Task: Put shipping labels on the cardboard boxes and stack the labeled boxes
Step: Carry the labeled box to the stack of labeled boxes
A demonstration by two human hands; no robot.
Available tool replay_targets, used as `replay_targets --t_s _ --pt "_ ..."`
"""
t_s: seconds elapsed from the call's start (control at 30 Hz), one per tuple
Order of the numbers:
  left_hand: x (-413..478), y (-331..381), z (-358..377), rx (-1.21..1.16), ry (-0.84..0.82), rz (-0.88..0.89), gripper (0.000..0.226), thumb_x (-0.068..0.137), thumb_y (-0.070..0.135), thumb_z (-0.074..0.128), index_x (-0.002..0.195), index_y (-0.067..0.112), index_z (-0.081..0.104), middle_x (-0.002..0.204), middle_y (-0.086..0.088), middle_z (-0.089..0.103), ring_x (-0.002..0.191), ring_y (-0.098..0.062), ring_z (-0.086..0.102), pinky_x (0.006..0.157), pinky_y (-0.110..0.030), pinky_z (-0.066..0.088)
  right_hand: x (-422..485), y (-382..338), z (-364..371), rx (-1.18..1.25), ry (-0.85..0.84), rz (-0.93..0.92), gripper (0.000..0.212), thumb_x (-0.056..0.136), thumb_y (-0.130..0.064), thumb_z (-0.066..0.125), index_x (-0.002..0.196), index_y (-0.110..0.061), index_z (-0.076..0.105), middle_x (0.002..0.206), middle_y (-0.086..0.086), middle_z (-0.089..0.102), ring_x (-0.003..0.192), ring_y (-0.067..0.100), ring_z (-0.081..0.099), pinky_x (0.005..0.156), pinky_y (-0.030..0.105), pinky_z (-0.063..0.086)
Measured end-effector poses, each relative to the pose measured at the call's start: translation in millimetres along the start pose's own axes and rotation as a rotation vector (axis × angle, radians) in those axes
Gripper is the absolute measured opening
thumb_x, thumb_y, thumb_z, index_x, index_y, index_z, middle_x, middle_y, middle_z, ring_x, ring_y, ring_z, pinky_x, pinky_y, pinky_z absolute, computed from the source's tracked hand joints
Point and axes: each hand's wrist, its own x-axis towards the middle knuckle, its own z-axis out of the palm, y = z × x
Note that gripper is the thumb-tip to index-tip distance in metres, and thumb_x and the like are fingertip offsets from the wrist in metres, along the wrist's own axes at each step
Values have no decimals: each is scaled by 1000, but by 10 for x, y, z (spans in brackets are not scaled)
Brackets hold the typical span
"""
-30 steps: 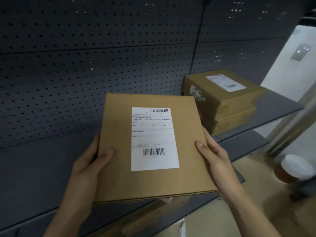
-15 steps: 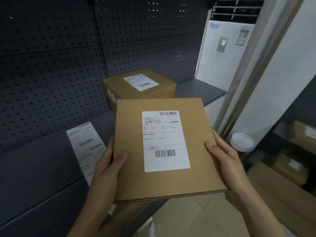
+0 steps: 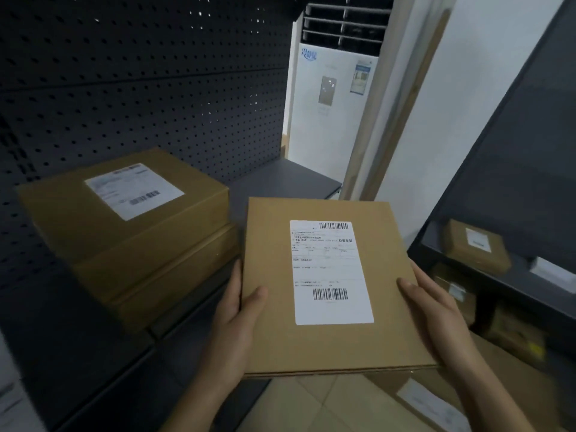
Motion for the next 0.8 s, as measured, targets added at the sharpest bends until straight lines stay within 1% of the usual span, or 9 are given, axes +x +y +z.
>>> replay_targets --t_s 0.1,0.2,0.27,0.3,0.37,0.5,0.6,0.67,0.8 --pt "308 -8 156 13 16 0 60 97 30 54 150 45 30 131 19 62 110 -1 64 90 -28 49 363 -17 -68 -12 -27 -13 37 99 -28 54 104 -63 66 113 -10 74 103 24 71 99 51 51" --pt "631 -49 294 27 83 3 60 97 32 54 149 46 29 136 18 56 115 -2 60 94 -30 47 879 32 -119 -31 -74 -27 35 99 -29 54 127 -48 61 119 -6 73 107 25 70 102 53 49" --pt "840 -84 396 43 147 7 57 97 35 54 148 48 31 136 22 56 115 0 58 100 -33 45 1281 62 -130 -51 -132 -39 39 98 -31 54 134 -47 56 119 -7 72 105 22 71 100 47 51" --pt "945 -97 452 44 184 6 55 97 35 53 146 49 33 133 24 57 112 2 58 97 -31 45 1484 65 -124 -53 -165 -43 41 98 -31 54 136 -46 54 118 -7 73 103 20 71 95 43 53" --pt "1169 -113 576 28 259 9 50 98 31 52 142 51 38 126 28 59 106 7 59 86 -24 45 1873 40 -115 -33 -230 -41 39 98 -29 54 134 -46 55 116 -9 73 100 16 72 88 35 55" --pt "1552 -92 802 0 424 18 48 100 25 50 142 45 40 114 34 56 99 14 57 75 -13 43 2565 -57 -57 -18 -396 -16 33 100 -23 53 117 -50 63 117 -6 74 105 20 71 95 39 53" --pt "1766 -89 898 1 510 27 47 101 24 49 144 40 40 120 25 59 91 14 62 69 -9 49 3019 -130 59 -25 -497 -9 31 101 -23 54 117 -47 65 114 -6 75 102 19 72 90 36 55" --pt "1879 -97 909 -22 563 29 45 101 22 50 143 37 43 122 16 64 94 6 66 69 -9 52 3274 -162 182 -34 -560 -7 30 100 -24 55 119 -46 63 111 -7 75 98 17 73 83 31 58" --pt "2103 -81 868 -61 650 17 47 101 23 51 145 36 41 121 17 67 100 0 67 77 -18 55 3713 -169 475 -47 -667 27 29 99 -28 57 120 -47 62 115 -4 75 101 21 72 91 39 54"
